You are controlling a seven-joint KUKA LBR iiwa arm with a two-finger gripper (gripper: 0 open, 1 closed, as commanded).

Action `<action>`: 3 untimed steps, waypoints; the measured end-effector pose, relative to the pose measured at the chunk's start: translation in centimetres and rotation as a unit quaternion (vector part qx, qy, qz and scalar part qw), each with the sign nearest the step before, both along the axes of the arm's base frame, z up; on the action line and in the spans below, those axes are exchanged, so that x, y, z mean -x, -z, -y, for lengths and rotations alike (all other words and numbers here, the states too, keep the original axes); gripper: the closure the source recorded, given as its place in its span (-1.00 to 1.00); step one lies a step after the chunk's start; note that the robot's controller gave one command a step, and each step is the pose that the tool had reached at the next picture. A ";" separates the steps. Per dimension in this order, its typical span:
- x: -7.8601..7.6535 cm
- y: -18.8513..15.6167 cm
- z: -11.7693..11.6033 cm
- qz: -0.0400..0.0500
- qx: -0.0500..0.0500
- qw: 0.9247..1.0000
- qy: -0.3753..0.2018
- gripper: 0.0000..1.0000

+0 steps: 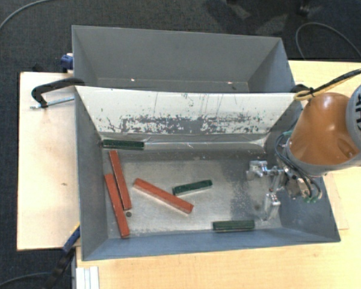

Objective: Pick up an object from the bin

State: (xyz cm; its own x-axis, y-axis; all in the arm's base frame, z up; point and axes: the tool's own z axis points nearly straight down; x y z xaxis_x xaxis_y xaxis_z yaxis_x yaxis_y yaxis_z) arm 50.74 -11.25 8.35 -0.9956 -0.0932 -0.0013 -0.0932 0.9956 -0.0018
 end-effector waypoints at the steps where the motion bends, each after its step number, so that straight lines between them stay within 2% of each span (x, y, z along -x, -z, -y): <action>1: -1.8 0.3 -7.9 0.002 -0.003 0.997 0.072 -1.00; 2: -3.9 1.3 -14.6 0.003 -0.004 0.995 0.095 -1.00; 3: -3.8 1.3 -14.1 0.002 -0.002 0.995 0.098 1.00</action>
Offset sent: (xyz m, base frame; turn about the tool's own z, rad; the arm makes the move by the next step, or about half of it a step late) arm 0.0166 0.0745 -0.0032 0.1483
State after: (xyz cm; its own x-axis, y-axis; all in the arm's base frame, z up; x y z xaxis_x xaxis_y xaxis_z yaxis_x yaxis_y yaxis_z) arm 54.55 2.84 7.07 -0.9948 0.1022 -0.0049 0.1022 0.9948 0.0015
